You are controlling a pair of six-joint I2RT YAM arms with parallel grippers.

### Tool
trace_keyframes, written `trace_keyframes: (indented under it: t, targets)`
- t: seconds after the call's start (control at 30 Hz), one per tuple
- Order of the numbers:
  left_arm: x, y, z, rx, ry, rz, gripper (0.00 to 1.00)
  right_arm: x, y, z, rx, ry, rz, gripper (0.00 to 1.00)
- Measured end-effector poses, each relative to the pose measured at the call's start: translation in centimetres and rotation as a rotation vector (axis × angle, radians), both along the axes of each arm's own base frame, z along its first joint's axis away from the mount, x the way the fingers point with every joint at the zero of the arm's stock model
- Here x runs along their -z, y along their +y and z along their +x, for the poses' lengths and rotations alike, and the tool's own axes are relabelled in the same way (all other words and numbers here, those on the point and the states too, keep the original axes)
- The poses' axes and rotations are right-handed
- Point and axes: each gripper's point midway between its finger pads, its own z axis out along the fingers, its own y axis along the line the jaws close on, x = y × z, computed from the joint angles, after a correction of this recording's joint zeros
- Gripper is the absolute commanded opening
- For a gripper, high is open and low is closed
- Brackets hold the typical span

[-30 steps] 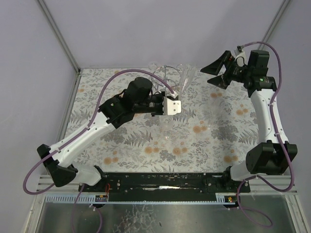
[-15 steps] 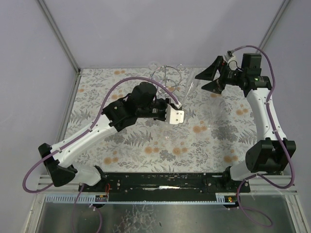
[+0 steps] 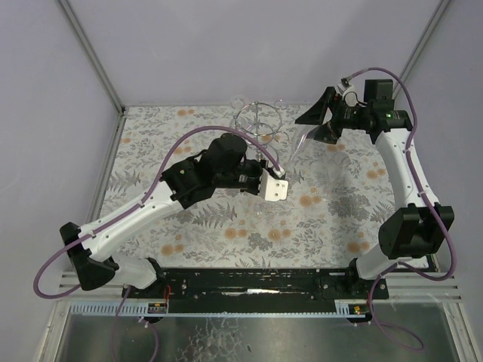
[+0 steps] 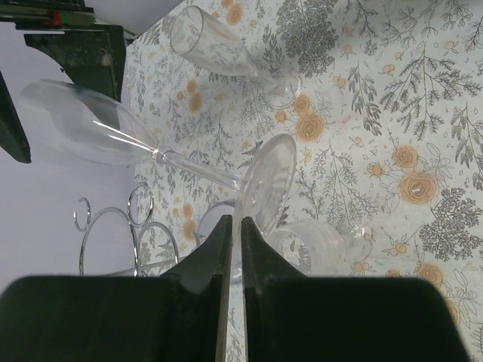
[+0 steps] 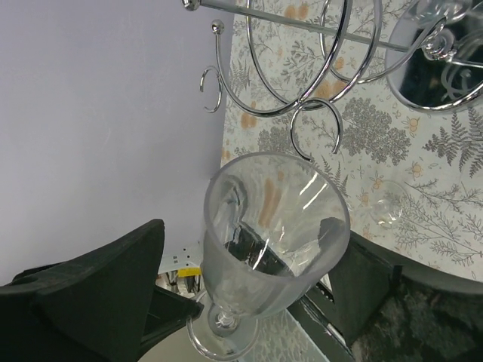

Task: Take the wine glass off the wine glass rack

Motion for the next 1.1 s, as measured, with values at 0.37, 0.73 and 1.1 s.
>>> trace_keyframes:
  t: [0.37, 0.73, 1.1]
  targets:
    - [0.3, 0.4, -0.3, 0.003, -0.004, 0.005, 0.00, 0.6, -0.6, 0.0, 0.032, 0.029, -0.053, 0.56]
    - [-0.3, 0.4, 0.5, -0.051, -0.035, -0.026, 0.75, -0.6, -2.2, 1.1, 0.109, -0.014, -0.126, 0.43]
    - [-6.6, 3.5, 9.4, -0.469, 0.215, -0.357, 0.92, -6.5, -6.8, 3.0, 0.304, -0.294, -0.382, 0.41]
